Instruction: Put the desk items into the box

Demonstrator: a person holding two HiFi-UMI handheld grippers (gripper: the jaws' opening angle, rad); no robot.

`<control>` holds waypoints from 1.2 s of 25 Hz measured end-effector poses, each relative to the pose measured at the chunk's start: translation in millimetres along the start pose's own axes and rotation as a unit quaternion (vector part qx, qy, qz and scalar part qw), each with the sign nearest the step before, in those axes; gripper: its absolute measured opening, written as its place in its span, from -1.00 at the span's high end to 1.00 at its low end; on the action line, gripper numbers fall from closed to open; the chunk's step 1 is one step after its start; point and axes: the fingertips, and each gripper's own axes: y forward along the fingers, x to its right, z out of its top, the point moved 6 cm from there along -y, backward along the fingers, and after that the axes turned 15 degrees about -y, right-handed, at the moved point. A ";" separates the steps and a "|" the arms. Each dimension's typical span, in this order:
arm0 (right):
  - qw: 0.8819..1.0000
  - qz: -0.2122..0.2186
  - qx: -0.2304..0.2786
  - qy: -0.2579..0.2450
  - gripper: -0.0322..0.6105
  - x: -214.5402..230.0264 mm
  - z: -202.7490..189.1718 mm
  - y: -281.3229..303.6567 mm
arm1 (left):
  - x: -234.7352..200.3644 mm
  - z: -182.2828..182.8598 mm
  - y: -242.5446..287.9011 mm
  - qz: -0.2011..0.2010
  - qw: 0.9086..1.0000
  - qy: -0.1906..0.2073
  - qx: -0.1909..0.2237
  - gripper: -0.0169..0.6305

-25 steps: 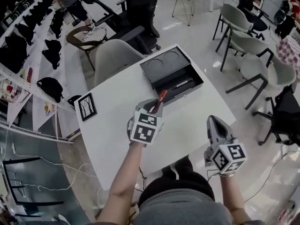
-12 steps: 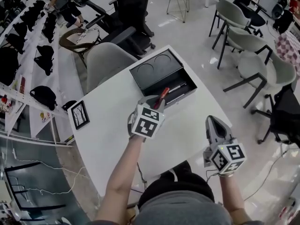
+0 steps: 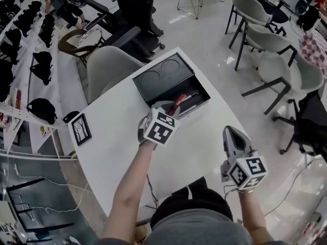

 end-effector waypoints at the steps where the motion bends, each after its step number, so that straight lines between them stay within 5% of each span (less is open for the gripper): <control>1: 1.000 0.000 -0.002 0.001 0.89 1.7 -0.8 1.2 | 0.1 0.3 3.6 -0.003 1.000 0.004 -0.007 0.79; 12: 1.000 0.000 -0.014 0.012 0.89 13.2 -7.7 11.1 | 1.4 -0.9 38.4 -0.036 0.996 0.042 -0.073 0.79; 30: 0.999 -0.013 -0.028 0.022 0.89 30.3 -12.3 17.8 | -0.4 -6.1 71.4 -0.077 0.986 0.048 -0.137 0.79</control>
